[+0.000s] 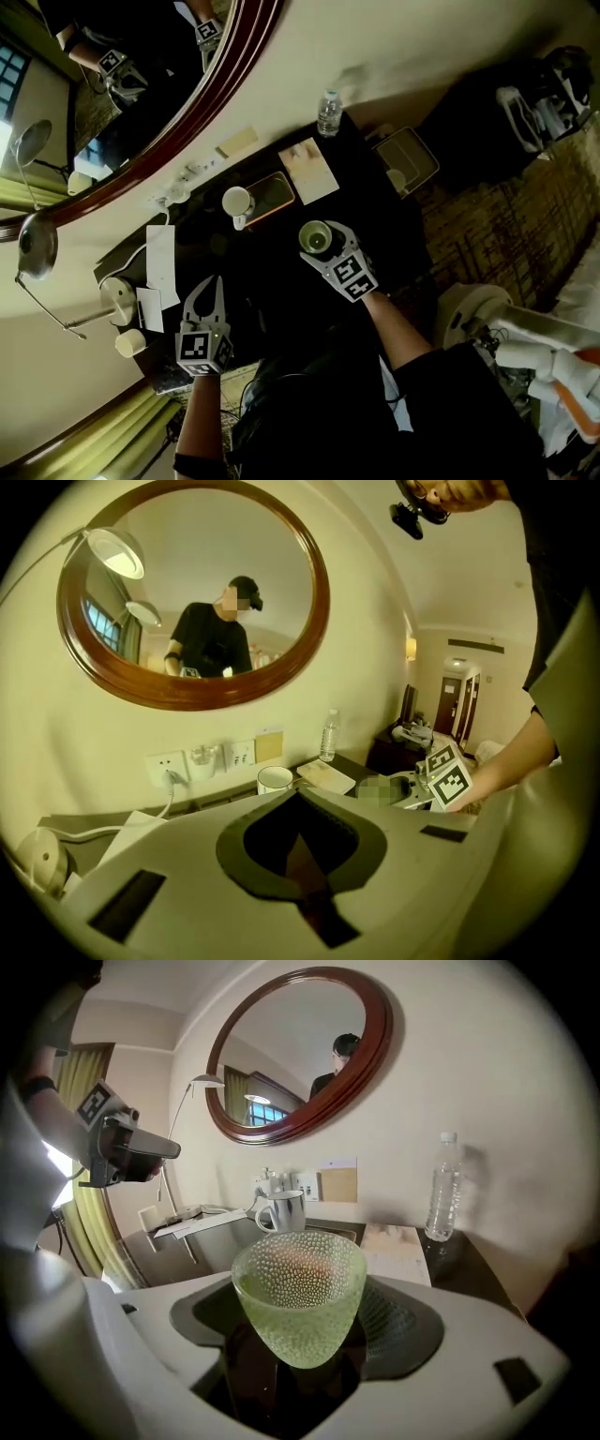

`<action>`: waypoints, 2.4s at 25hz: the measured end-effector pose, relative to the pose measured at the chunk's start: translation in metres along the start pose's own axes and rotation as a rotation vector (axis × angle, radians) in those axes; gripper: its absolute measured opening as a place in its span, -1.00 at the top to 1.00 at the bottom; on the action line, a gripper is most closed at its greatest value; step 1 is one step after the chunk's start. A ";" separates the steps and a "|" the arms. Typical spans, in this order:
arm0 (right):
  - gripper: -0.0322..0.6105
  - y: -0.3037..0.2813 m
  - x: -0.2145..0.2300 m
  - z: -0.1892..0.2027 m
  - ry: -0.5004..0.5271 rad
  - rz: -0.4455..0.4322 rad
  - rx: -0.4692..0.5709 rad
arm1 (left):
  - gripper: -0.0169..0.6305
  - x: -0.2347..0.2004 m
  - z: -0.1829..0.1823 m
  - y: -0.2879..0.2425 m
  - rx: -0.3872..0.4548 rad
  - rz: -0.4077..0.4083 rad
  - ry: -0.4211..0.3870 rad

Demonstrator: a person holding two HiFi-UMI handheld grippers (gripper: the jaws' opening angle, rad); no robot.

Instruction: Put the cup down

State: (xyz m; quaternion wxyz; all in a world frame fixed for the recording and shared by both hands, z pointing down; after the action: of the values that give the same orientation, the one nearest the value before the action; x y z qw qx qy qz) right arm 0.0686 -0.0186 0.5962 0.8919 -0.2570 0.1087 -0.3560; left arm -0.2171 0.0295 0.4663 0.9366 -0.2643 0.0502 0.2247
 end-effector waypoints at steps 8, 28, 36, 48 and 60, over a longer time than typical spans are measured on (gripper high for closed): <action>-0.33 0.003 -0.008 0.020 -0.039 0.077 -0.047 | 0.99 0.002 -0.024 0.002 -0.020 0.035 -0.042; -0.46 0.048 -0.013 -0.003 -0.028 0.111 -0.053 | 0.98 -0.002 -0.011 0.011 0.026 0.078 -0.059; -0.21 0.097 -0.014 -0.035 -0.025 0.135 0.021 | 0.99 0.005 -0.013 0.023 0.060 0.072 -0.015; 0.86 0.142 0.010 -0.073 -0.097 0.173 0.069 | 0.98 0.020 -0.007 0.048 0.111 -0.005 0.000; 0.86 0.133 0.003 -0.078 -0.066 0.103 0.082 | 0.99 0.026 0.000 0.070 0.140 -0.010 0.010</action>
State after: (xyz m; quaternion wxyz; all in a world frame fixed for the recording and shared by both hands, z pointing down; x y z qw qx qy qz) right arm 0.1185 0.0315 0.4595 0.9219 -0.2260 0.0777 -0.3050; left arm -0.2255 0.0932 0.4275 0.9536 -0.1993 0.0692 0.2147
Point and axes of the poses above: the fingertips, and each gripper's own axes: y backward along the fingers, x to its right, z out of its underside, the point moved 8 cm from there along y, backward along the fingers, and after that the axes turned 8 degrees about y, right-handed, at the moved point
